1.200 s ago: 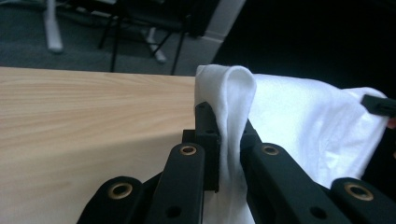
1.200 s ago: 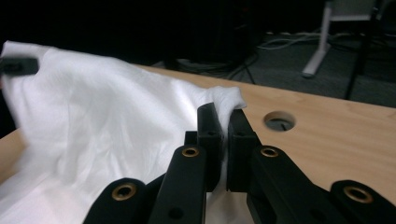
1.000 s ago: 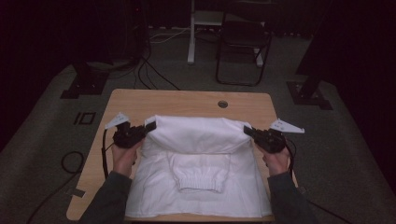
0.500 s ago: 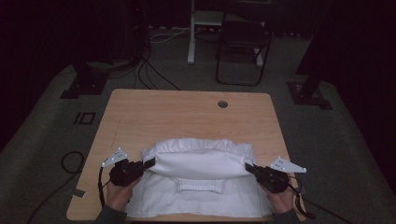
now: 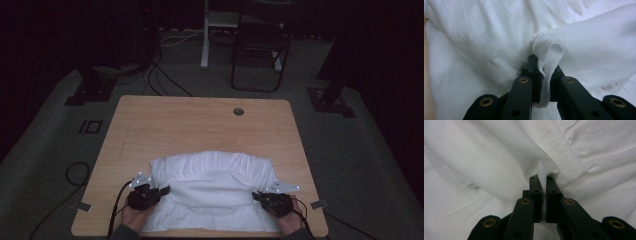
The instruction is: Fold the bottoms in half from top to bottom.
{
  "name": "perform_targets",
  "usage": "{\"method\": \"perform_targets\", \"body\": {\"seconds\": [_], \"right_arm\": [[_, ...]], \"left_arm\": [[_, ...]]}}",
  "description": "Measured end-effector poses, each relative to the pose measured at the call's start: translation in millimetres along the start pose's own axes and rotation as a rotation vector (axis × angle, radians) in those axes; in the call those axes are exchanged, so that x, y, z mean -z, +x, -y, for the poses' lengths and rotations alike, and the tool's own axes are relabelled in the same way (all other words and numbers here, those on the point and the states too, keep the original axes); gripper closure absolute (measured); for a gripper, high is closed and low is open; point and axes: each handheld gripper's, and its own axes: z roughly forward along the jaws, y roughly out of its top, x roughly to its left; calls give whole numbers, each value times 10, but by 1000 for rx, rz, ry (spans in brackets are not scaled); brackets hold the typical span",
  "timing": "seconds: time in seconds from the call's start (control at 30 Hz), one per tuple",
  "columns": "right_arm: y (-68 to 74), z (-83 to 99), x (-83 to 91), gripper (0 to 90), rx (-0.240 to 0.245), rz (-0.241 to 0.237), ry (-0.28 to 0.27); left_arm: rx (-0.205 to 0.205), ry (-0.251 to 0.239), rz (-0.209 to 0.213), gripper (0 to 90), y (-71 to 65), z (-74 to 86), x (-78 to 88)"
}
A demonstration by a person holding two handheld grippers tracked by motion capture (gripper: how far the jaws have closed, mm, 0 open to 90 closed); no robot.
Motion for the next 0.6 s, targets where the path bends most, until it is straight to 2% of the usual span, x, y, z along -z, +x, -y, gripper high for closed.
{"method": "perform_targets", "body": {"seconds": [0.1, 0.27, 0.33, 0.37, 0.4, 0.43, 0.5, 0.53, 0.57, 0.6], "right_arm": [[-80, -101, -90, 864, 24, 47, -2], [-237, -275, -263, 860, 18, 102, -10], [-279, -335, -299, 822, 7, 128, -10], [-294, -365, -296, 738, -5, 140, -9], [-294, -365, -296, 738, -5, 140, -9], [-312, -426, -200, 563, -19, 139, -43], [-316, -479, -62, 495, -32, 124, -112], [-316, -479, -62, 495, -32, 124, -112], [-320, -571, 69, 460, -46, 120, -180], [-320, -630, 109, 461, -45, 122, -205]], "left_arm": [[12, -12, -14, 852, 81, -111, -97], [8, -40, -95, 832, 188, -405, -294], [12, -60, -97, 757, 231, -503, -329], [19, -77, -92, 664, 246, -538, -294], [19, -77, -92, 601, 246, -538, -294], [17, -150, -67, 535, 218, -585, -126], [4, -214, -66, 481, 172, -649, 82], [4, -214, -66, 476, 172, -649, 82], [-18, -259, -76, 476, 122, -756, 238], [-27, -266, -81, 479, 96, -822, 274]]}}
